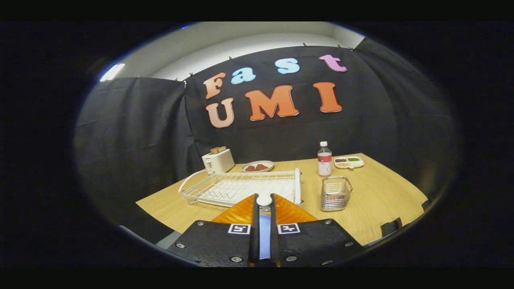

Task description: Take the plate from the dish rack, then take the spoon from the basket and place it into the plate.

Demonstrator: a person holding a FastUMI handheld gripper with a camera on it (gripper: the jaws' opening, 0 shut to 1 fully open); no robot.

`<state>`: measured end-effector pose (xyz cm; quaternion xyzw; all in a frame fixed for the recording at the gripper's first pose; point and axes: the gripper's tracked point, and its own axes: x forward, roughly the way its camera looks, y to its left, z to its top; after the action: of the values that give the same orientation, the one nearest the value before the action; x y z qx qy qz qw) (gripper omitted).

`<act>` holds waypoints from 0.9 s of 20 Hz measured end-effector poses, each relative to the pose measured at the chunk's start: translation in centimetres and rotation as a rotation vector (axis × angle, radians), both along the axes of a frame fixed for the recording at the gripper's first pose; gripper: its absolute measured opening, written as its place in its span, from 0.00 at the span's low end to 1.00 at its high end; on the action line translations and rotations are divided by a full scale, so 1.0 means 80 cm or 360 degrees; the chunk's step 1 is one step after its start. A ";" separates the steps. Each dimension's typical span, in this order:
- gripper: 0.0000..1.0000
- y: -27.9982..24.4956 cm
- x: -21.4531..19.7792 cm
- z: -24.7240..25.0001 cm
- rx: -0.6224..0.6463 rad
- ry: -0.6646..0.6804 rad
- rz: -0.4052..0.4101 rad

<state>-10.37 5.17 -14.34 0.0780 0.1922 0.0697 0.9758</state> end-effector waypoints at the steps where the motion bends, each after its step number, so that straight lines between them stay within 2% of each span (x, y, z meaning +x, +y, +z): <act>1: 0.10 0.007 -0.002 -0.009 0.0046 0.0030 0.0028; 4: 0.10 0.023 -0.003 -0.029 0.0147 0.0081 0.0106; 14: 0.10 0.055 -0.005 -0.058 0.0227 0.0071 0.0291; 18: 0.10 0.060 -0.004 -0.072 0.0267 0.0074 0.0329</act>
<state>-10.67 10.00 -20.06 0.1408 0.2152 0.1839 0.9487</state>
